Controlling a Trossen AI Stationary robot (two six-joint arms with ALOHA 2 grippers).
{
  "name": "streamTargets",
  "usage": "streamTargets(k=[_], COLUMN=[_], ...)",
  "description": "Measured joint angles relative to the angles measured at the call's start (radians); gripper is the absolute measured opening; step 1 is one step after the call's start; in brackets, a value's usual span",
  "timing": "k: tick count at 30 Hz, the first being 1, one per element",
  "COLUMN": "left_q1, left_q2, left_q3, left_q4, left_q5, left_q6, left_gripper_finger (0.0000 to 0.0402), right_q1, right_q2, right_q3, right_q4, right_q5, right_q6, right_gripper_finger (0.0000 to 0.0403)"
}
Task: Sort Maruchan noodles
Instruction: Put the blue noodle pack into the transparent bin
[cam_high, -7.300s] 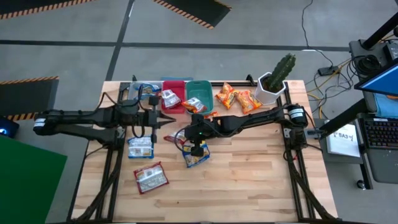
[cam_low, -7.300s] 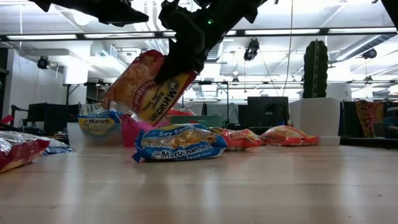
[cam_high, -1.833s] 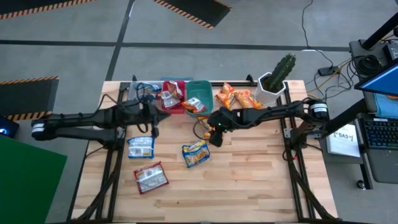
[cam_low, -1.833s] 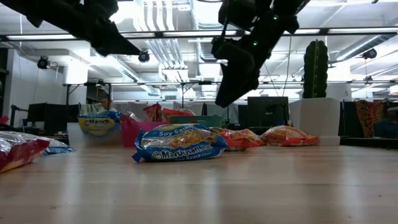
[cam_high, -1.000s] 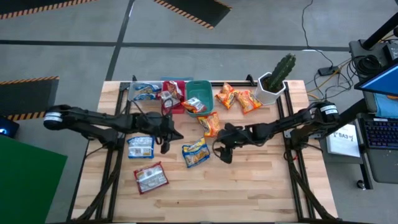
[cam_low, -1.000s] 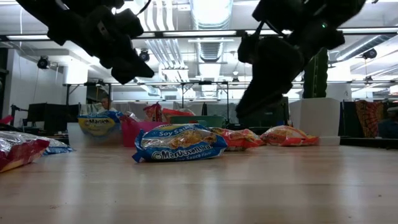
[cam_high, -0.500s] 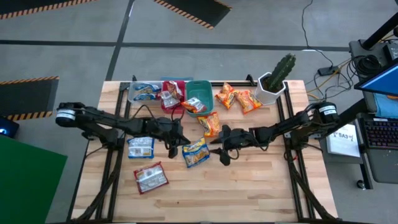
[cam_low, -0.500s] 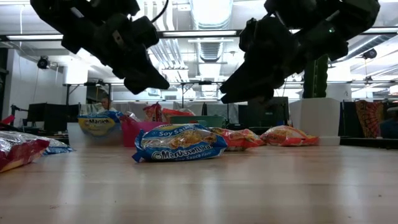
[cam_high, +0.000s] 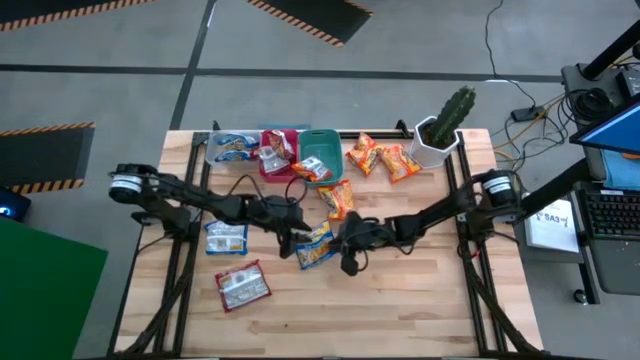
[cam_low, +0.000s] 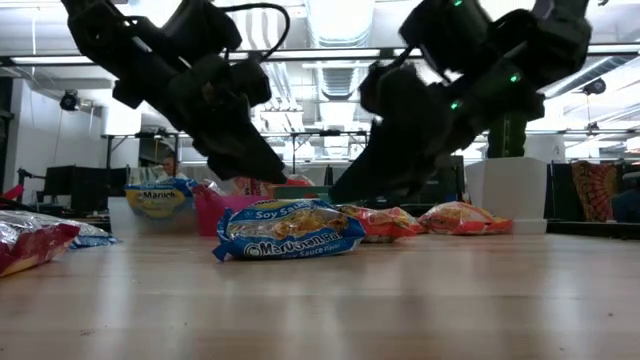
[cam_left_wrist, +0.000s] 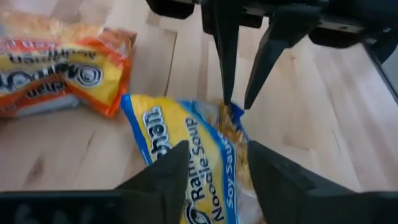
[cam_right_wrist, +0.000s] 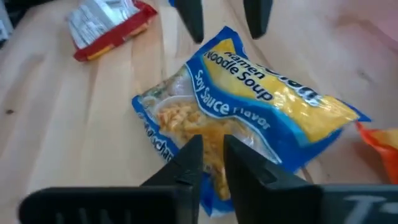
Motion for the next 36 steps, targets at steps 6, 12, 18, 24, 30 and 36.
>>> streamTargets(k=[6,12,18,24,30,36], left_q1=[-0.002,-0.002,-0.001,-0.001,-0.001,-0.002], left_q2=[0.057,0.095,0.130,0.139,0.154,0.166], left_q3=[-0.002,-0.001,0.002,-0.001,-0.002,-0.002], left_q4=[0.032,0.063,0.088,0.084,0.107,0.102], left_q5=[-0.005,-0.009,-0.090,-0.082,-0.079,-0.049], left_q6=[-0.017,-0.039,-0.059,-0.051,-0.041,-0.040], left_gripper_finger=[0.0211,0.0233,0.0240,0.0242,0.0238,0.0215], right_q1=[0.000,0.000,0.000,0.000,0.000,0.000], right_q2=[0.074,0.126,0.122,0.122,0.122,0.123], right_q3=[0.020,0.021,0.020,0.021,0.020,0.019], right_q4=[-0.036,-0.031,-0.045,-0.046,-0.042,-0.023], right_q5=[0.001,0.006,0.005,0.006,0.008,0.008], right_q6=[-0.004,-0.008,-0.049,-0.054,-0.057,-0.075], right_gripper_finger=[0.0014,0.0009,0.0009,0.0009,0.0009,0.0009])
